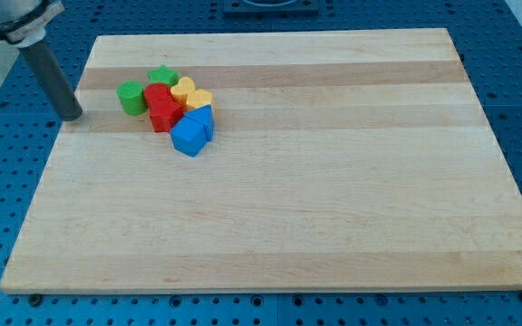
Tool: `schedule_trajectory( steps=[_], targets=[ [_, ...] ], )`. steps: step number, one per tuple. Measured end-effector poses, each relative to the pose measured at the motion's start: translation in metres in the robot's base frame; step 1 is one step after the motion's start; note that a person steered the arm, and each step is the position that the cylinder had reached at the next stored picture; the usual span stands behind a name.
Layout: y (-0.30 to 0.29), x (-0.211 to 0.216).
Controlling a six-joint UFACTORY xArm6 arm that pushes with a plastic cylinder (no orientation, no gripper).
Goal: Place the triangle at the top right of the heart
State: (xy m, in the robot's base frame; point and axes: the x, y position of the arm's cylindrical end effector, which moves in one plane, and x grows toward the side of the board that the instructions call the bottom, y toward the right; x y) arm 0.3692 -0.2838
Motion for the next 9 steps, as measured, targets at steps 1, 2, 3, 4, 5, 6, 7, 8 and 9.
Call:
schedule_trajectory(
  steps=[1, 2, 3, 4, 5, 6, 7, 8, 9],
  targets=[
    [0.023, -0.009],
    [0.05, -0.009],
    [0.07, -0.009],
    [0.066, 0.003],
    [0.048, 0.042],
    [0.055, 0.074],
    [0.084, 0.067],
    [0.116, 0.053],
    [0.154, 0.053]
  ],
)
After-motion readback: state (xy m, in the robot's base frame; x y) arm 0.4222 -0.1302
